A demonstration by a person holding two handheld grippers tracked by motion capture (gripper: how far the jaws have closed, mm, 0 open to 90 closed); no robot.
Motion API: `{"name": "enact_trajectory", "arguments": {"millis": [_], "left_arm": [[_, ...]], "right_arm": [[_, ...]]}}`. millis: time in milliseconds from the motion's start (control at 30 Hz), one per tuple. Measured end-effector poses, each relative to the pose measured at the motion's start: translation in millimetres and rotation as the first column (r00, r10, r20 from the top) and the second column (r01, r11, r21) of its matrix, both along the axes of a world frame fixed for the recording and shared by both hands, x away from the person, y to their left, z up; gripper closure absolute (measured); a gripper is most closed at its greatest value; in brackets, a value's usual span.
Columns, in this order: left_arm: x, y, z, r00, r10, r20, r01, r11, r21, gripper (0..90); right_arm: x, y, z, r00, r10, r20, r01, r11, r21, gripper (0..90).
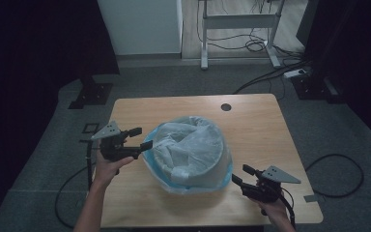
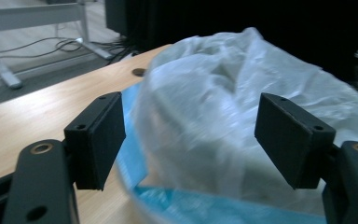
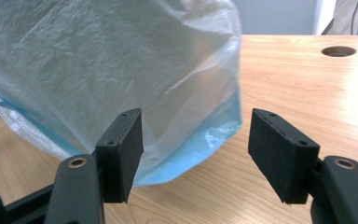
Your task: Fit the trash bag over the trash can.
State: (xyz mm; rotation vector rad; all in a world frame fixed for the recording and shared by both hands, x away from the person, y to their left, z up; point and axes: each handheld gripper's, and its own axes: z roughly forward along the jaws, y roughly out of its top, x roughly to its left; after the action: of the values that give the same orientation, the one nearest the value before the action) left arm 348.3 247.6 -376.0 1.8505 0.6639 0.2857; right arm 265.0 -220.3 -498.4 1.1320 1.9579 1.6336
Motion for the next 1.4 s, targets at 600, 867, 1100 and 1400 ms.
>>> {"name": "enact_trajectory", "arguments": {"millis": [600,867,1100,1400], "left_arm": [[17.1,-52.1,33.5,0.9812,-0.184,-0.057,0.193,0.9519,0.238,42.2],[42.9,-83.7,31.9,0.9752,-0.167,-0.145,0.212,0.8959,0.391,46.3],[53.1,-103.3,16.7,0.9696,-0.133,-0.205,0.223,0.8277,0.515,47.9],[52.2,-104.9,21.6,0.9686,-0.145,-0.202,0.229,0.8369,0.497,46.7]], "right_arm": [[-6.3,-28.2,-3.2,0.9985,-0.054,-0.013,0.055,0.9972,0.052,35.9],[-8.1,-27.5,-6.8,0.999,-0.04,-0.02,0.041,0.9982,0.043,36.1],[-10.4,-27.6,-9.1,0.9991,-0.032,-0.026,0.033,0.9988,0.036,36.2],[-11.9,-27.2,-9.2,0.9992,-0.032,-0.024,0.033,0.9992,0.023,36.2]]}}
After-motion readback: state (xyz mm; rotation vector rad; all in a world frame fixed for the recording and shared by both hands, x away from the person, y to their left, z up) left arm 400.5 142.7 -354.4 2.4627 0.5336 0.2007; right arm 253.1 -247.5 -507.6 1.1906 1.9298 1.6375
